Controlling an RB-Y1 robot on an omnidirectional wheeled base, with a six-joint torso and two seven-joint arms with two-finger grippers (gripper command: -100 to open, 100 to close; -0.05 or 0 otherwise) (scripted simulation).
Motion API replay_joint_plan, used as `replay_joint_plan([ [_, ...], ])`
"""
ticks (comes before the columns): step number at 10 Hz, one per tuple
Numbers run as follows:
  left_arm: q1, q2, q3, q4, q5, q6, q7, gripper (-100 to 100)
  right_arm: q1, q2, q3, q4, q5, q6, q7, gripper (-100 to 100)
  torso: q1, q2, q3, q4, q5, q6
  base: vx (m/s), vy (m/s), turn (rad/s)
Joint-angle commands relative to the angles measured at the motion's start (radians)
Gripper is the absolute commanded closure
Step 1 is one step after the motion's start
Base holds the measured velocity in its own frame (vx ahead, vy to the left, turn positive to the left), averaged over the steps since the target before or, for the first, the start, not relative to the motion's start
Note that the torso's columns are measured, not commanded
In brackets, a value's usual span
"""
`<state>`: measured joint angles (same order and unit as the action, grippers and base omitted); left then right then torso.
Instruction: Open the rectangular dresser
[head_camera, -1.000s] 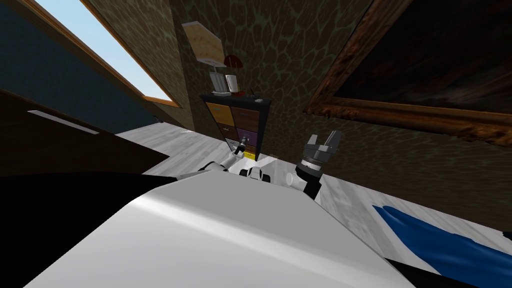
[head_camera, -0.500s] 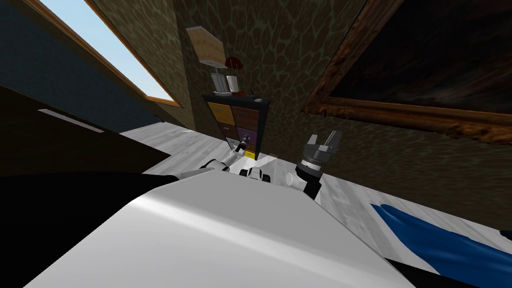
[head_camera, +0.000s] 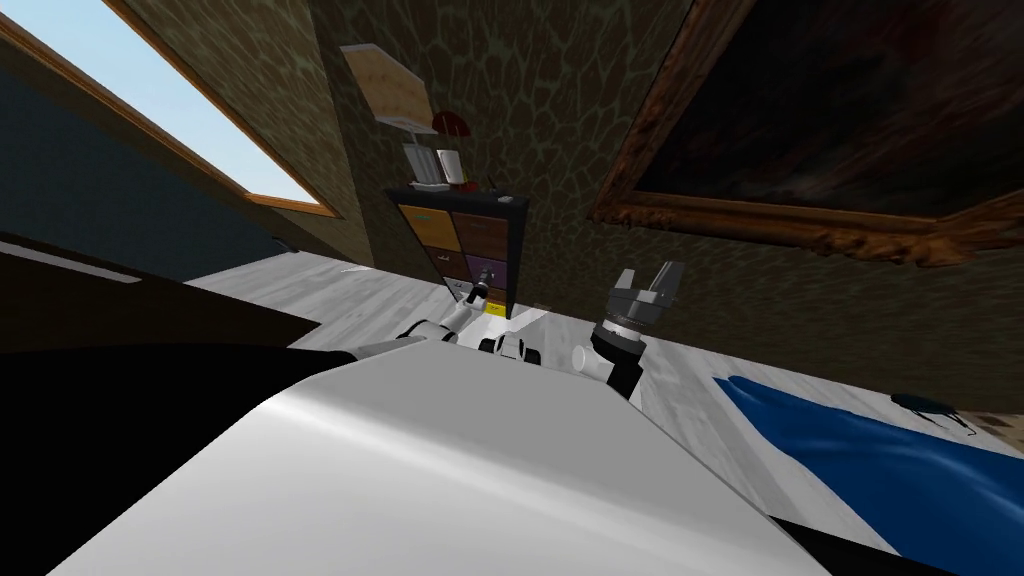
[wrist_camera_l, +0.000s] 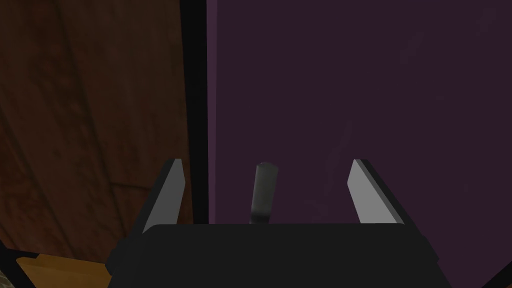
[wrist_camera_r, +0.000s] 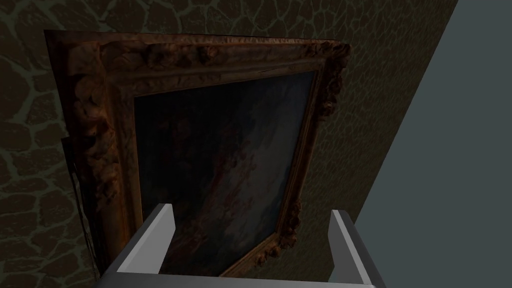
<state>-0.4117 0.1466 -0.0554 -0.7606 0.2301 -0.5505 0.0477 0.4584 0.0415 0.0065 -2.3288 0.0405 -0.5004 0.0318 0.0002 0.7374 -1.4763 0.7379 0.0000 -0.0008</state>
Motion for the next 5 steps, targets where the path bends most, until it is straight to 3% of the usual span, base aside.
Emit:
replay_joint_plan([
  [1, 0.036, 0.009, 0.076, -0.05, -0.018, 0.029, -0.011, -100, 0.0, 0.0, 0.0, 0.0, 0.0, 0.0, 0.0, 0, -0.001, 0.0, 0.0, 0.0, 0.0, 0.002, -0.04, 0.025, -0.648],
  [2, 0.036, 0.009, 0.092, -0.006, -0.018, 0.029, -0.011, -100, 0.0, 0.0, 0.0, 0.0, 0.0, 0.0, 0.0, 0, 0.0, 0.001, 0.0, 0.0, 0.0, 0.0, -0.031, 0.017, 0.084],
  [4, 0.036, 0.009, 0.092, -0.05, -0.018, 0.029, -0.011, -100, 0.0, 0.0, 0.0, 0.0, 0.0, 0.0, 0.0, 0, -0.001, 0.0, 0.0, 0.0, 0.0, 0.001, -0.007, 0.004, 0.019],
  [5, 0.05, 0.014, 0.136, -0.066, -0.026, 0.038, -0.015, -100, 0.0, 0.0, 0.0, 0.0, 0.0, 0.0, 0.0, 0, -0.001, -0.001, 0.0, 0.0, 0.0, 0.001, -0.014, 0.006, -0.266],
])
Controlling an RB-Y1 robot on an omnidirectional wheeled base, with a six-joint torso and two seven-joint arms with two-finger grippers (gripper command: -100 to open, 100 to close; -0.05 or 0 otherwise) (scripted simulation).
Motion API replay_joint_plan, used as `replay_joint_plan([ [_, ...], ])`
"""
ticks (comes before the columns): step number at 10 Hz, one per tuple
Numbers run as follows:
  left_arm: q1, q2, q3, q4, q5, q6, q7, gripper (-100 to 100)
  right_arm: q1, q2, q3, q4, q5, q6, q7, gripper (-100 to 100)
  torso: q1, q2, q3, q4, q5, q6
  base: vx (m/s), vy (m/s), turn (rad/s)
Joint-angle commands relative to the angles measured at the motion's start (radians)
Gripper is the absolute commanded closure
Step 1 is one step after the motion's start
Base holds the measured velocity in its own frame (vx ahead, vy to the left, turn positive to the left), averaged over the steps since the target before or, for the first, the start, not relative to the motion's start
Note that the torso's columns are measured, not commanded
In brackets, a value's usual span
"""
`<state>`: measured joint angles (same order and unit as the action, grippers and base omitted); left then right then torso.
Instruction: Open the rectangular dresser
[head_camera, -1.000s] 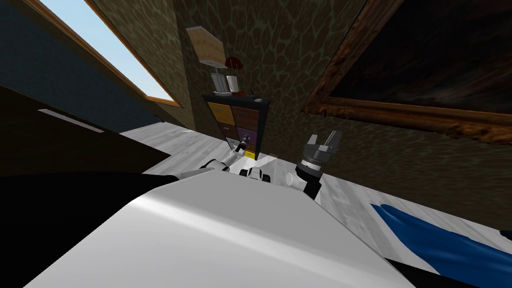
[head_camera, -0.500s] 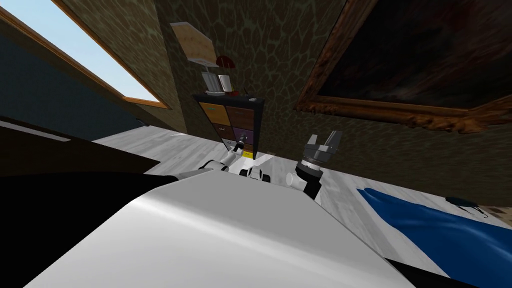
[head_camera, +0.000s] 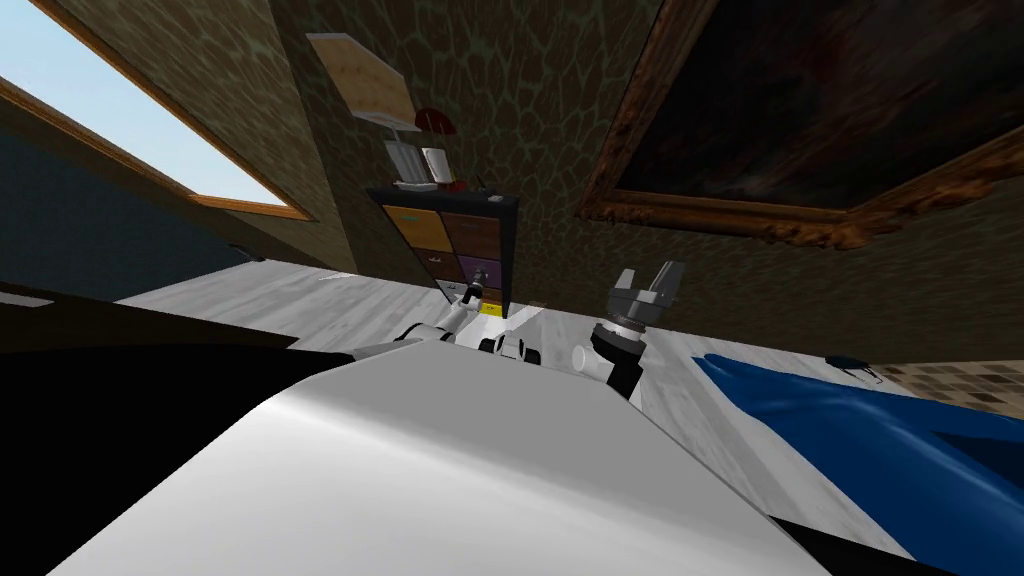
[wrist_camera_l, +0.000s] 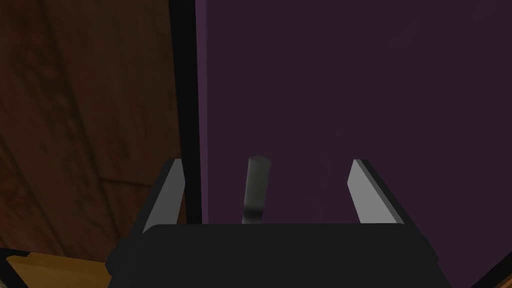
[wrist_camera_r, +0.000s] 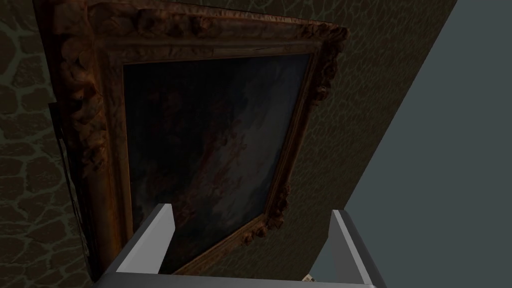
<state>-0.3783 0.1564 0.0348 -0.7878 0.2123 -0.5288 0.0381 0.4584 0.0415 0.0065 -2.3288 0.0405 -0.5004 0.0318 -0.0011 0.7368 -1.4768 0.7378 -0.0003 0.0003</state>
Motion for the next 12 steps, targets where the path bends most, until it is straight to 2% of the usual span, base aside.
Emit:
replay_joint_plan([
  [1, 0.03, 0.01, 0.076, -0.054, -0.017, 0.025, -0.008, -100, 0.0, 0.0, 0.0, 0.0, 0.0, 0.0, 0.0, 0, 0.0, 0.001, 0.001, 0.0, 0.0, 0.001, -0.04, 0.018, -0.444],
  [2, 0.03, 0.01, 0.089, -0.054, -0.017, 0.025, -0.008, -100, 0.0, 0.0, 0.0, 0.0, 0.0, 0.0, 0.0, 0, 0.001, 0.003, 0.002, 0.001, 0.0, 0.0, -0.033, 0.018, -0.171],
  [3, 0.043, 0.015, 0.128, -0.07, -0.026, 0.035, -0.012, -100, 0.0, 0.0, 0.0, 0.0, 0.0, 0.0, 0.0, 0, 0.002, 0.002, 0.001, 0.001, 0.0, -0.001, -0.038, 0.015, -0.276],
  [5, 0.057, 0.02, 0.177, -0.086, -0.034, 0.044, -0.015, -100, 0.0, 0.0, 0.0, 0.0, 0.0, 0.0, 0.0, 0, 0.001, 0.002, 0.001, 0.0, 0.0, 0.0, -0.045, 0.019, -0.281],
  [6, 0.07, 0.025, 0.213, -0.102, -0.043, 0.053, -0.019, -100, 0.0, 0.0, 0.0, 0.0, 0.0, 0.0, 0.0, 0, 0.002, 0.001, 0.001, 0.0, 0.0, -0.002, -0.041, 0.009, -0.269],
  [7, 0.07, 0.025, 0.221, -0.102, -0.043, 0.053, -0.019, -100, 0.0, 0.0, 0.0, 0.0, 0.0, 0.0, 0.0, 0, 0.001, 0.001, 0.001, 0.0, 0.0, 0.0, -0.03, 0.009, -0.141],
  [8, 0.083, 0.03, 0.26, -0.118, -0.052, 0.062, -0.022, -100, 0.0, 0.0, 0.0, 0.0, 0.0, 0.0, 0.0, 0, 0.001, 0.0, 0.0, 0.0, 0.0, -0.001, -0.028, 0.005, -0.242],
  [10, 0.071, 0.032, 0.256, -0.095, -0.05, 0.05, -0.02, -100, 0.0, 0.0, 0.0, 0.0, 0.0, 0.0, 0.0, 0, 0.001, 0.001, 0.0, 0.0, 0.0, -0.001, -0.016, 0.005, -0.075],
  [11, 0.07, 0.025, 0.221, -0.102, -0.043, 0.053, -0.019, 100, 0.0, 0.0, 0.0, 0.0, 0.0, 0.0, 0.0, 0, 0.001, 0.0, 0.0, 0.0, 0.0, -0.001, 0.019, -0.005, 0.298],
  [12, 0.057, 0.02, 0.188, -0.086, -0.034, 0.044, -0.015, 100, 0.0, 0.0, 0.0, 0.0, 0.0, 0.0, 0.0, 0, 0.001, -0.001, 0.0, 0.0, 0.0, -0.001, 0.04, -0.026, 0.399],
])
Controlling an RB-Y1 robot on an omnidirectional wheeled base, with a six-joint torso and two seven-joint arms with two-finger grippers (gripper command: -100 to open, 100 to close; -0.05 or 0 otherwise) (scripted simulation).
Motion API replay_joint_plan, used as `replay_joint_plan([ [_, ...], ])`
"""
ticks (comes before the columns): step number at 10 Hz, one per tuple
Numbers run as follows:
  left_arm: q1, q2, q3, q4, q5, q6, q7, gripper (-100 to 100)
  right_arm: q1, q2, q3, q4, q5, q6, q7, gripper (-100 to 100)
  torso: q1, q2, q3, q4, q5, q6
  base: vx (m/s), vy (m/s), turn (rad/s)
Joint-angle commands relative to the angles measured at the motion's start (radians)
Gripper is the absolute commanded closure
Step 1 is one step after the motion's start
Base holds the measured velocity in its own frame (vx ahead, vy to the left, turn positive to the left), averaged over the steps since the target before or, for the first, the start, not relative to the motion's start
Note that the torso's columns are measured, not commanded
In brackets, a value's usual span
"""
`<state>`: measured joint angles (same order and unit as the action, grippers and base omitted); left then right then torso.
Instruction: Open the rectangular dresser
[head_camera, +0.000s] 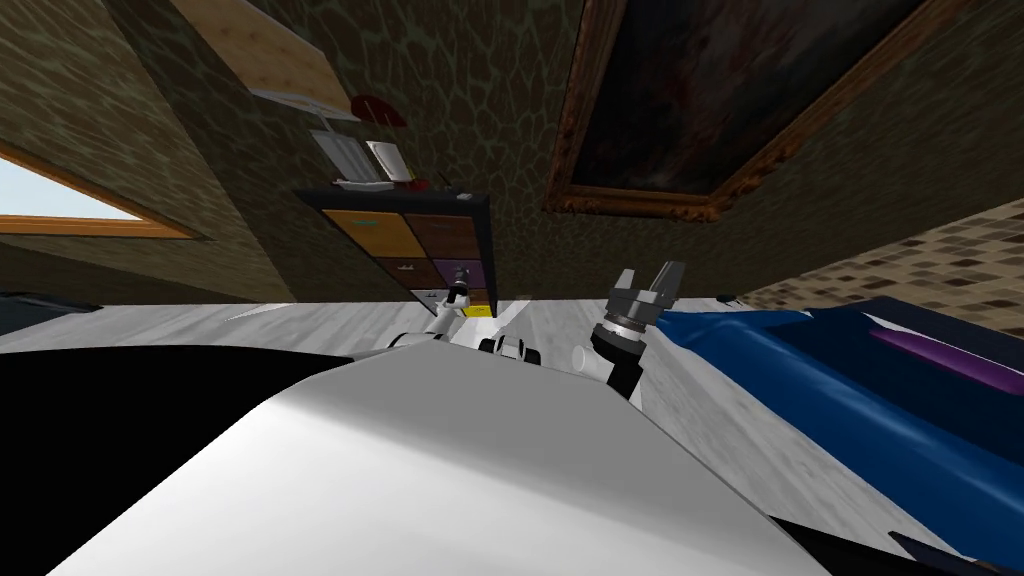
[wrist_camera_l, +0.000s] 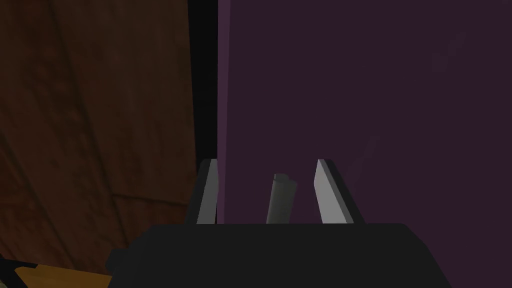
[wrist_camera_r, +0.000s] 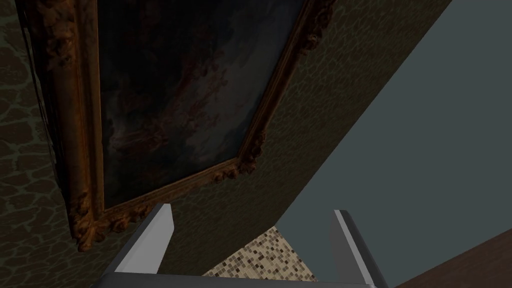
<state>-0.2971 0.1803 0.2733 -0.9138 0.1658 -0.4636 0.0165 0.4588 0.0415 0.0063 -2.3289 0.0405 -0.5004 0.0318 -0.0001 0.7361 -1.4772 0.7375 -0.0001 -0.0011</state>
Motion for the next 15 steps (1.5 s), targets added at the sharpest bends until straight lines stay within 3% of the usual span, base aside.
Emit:
replay_joint_plan([
  [1, -0.025, -0.004, -0.061, 0.04, 0.012, -0.021, 0.006, 100, 0.0, 0.0, 0.0, 0.0, 0.0, 0.0, 0.0, 0, -0.001, 0.002, 0.001, 0.003, -0.002, -0.002, 0.045, -0.026, 0.205],
  [2, -0.038, -0.009, -0.103, 0.056, 0.021, -0.031, 0.01, 100, 0.0, 0.0, 0.0, 0.0, 0.0, 0.0, 0.0, 0, 0.0, 0.004, 0.002, 0.003, -0.001, -0.001, 0.046, -0.011, 0.267],
  [5, -0.065, -0.019, -0.185, 0.088, 0.038, -0.049, 0.017, 100, 0.0, 0.0, 0.0, 0.0, 0.0, 0.0, 0.0, 0, 0.001, 0.004, 0.003, 0.002, 0.0, 0.0, 0.042, -0.01, 0.274],
  [6, -0.065, -0.019, -0.193, 0.088, 0.038, -0.049, 0.017, 100, 0.0, 0.0, 0.0, 0.0, 0.0, 0.0, 0.0, 0, 0.0, 0.004, 0.003, 0.002, 0.0, 0.0, 0.027, -0.01, 0.136],
  [7, -0.078, -0.025, -0.232, 0.104, 0.046, -0.058, 0.02, 100, 0.0, 0.0, 0.0, 0.0, 0.0, 0.0, 0.0, 0, 0.0, 0.003, 0.002, 0.001, 0.0, 0.001, 0.03, -0.009, 0.273],
  [8, -0.078, -0.025, -0.237, 0.104, 0.046, -0.058, 0.02, 100, 0.0, 0.0, 0.0, 0.0, 0.0, 0.0, 0.0, 0, 0.0, 0.003, 0.002, 0.002, 0.0, 0.0, 0.025, -0.016, 0.155],
  [9, -0.092, -0.03, -0.28, 0.119, 0.055, -0.067, 0.023, 100, 0.0, 0.0, 0.0, 0.0, 0.0, 0.0, 0.0, 0, 0.001, 0.003, 0.002, 0.001, 0.0, 0.0, 0.026, -0.008, 0.448],
  [10, -0.105, -0.035, -0.303, 0.135, 0.064, -0.077, 0.027, 100, 0.0, 0.0, 0.0, 0.0, 0.0, 0.0, 0.0, 0, -0.002, 0.001, 0.001, 0.0, 0.001, 0.007, 0.04, -0.012, 0.276],
  [13, -0.118, -0.04, -0.368, 0.151, 0.072, -0.086, 0.03, 100, 0.0, 0.0, 0.0, 0.0, 0.0, 0.0, 0.0, 0, -0.005, 0.002, 0.001, 0.0, 0.0, 0.006, 0.031, -0.016, 0.181],
  [14, -0.132, -0.045, -0.403, 0.167, 0.081, -0.095, 0.034, 100, 0.0, 0.0, 0.0, 0.0, 0.0, 0.0, 0.0, 0, -0.005, 0.002, 0.001, 0.0, 0.0, 0.007, 0.03, -0.015, 0.308],
  [15, -0.132, -0.045, -0.412, 0.167, 0.081, -0.095, 0.034, 100, 0.0, 0.0, 0.0, 0.0, 0.0, 0.0, 0.0, 0, -0.005, 0.002, 0.001, -0.001, 0.0, 0.006, 0.022, -0.02, 0.152],
])
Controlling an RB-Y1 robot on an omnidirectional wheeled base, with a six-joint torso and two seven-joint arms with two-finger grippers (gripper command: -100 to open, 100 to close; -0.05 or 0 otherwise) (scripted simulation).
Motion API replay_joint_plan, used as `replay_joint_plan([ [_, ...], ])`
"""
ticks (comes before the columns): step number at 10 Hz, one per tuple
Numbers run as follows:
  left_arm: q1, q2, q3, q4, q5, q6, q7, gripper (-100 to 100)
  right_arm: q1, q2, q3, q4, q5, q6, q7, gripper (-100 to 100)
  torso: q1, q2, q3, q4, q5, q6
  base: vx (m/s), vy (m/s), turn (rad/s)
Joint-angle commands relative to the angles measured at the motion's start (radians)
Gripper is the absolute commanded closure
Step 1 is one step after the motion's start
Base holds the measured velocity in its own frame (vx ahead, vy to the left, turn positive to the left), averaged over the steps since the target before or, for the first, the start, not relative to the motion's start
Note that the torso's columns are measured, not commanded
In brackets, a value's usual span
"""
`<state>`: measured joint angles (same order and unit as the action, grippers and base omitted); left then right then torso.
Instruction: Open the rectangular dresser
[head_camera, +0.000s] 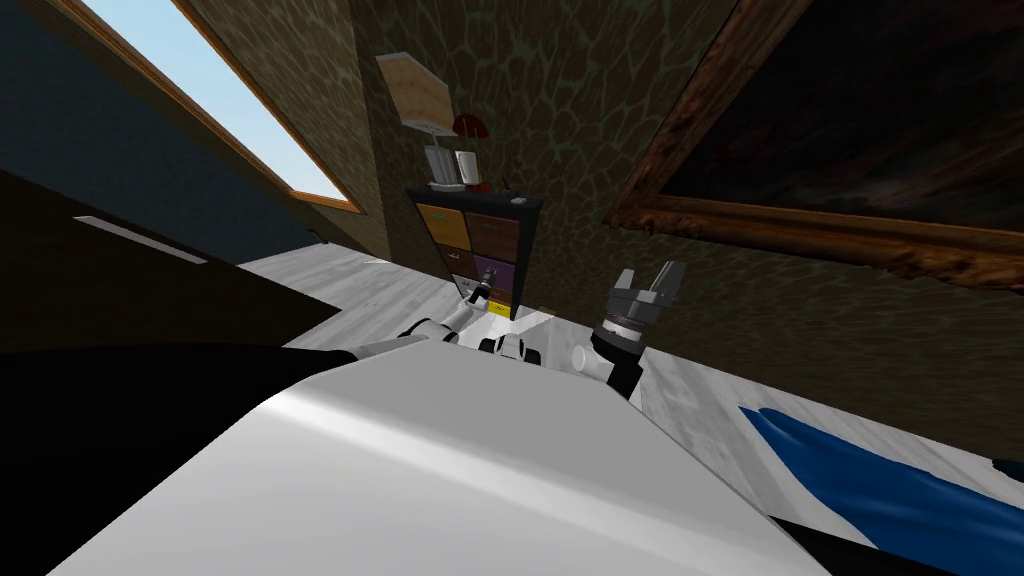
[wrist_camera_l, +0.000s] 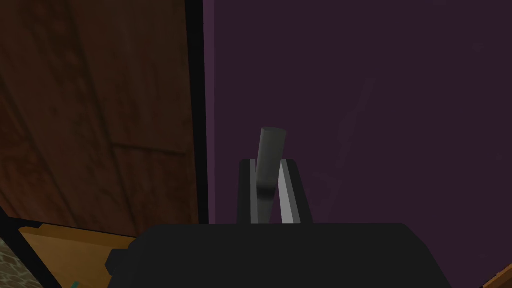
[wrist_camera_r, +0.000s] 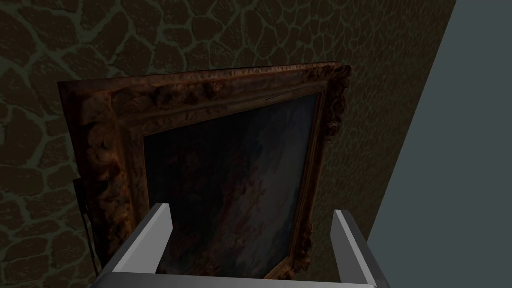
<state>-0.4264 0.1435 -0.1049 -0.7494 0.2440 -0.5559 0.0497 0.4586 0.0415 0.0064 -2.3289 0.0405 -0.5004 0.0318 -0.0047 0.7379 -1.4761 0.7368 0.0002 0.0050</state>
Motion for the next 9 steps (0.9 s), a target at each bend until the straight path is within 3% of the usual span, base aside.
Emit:
replay_joint_plan([
  [1, -0.005, -0.003, -0.017, 0.007, 0.003, -0.005, -0.003, 100, 0.0, 0.0, 0.0, 0.0, 0.0, 0.0, 0.0, 0, -0.001, 0.0, 0.0, -0.001, 0.0, 0.002, 0.007, -0.001, 0.024],
  [3, 0.05, -0.04, 0.041, -0.071, -0.063, 0.031, 0.006, 100, 0.0, 0.0, 0.0, 0.0, 0.0, 0.0, 0.0, 0, 0.002, 0.002, 0.001, 0.0, 0.001, 0.001, -0.035, 0.047, -0.14],
  [5, 0.05, -0.04, 0.041, -0.082, -0.064, 0.031, 0.006, 100, 0.0, 0.0, 0.0, 0.0, 0.0, 0.0, 0.0, 0, -0.002, 0.0, 0.0, 0.0, 0.0, 0.003, -0.033, 0.04, -0.062],
  [7, 0.105, -0.077, 0.099, -0.156, -0.13, 0.069, 0.014, 100, 0.0, 0.0, 0.0, 0.0, 0.0, 0.0, 0.0, 0, -0.004, -0.001, 0.0, 0.0, -0.001, 0.004, -0.028, 0.037, -0.152],
  [8, 0.105, -0.077, 0.099, -0.171, -0.132, 0.069, 0.014, 100, 0.0, 0.0, 0.0, 0.0, 0.0, 0.0, 0.0, 0, -0.005, 0.0, 0.0, -0.001, 0.0, 0.007, -0.043, 0.044, -0.082],
  [9, 0.133, -0.096, 0.128, -0.209, -0.166, 0.088, 0.018, 100, 0.0, 0.0, 0.0, 0.0, 0.0, 0.0, 0.0, 0, -0.006, 0.0, 0.0, 0.0, -0.001, 0.006, -0.047, 0.041, -0.153],
])
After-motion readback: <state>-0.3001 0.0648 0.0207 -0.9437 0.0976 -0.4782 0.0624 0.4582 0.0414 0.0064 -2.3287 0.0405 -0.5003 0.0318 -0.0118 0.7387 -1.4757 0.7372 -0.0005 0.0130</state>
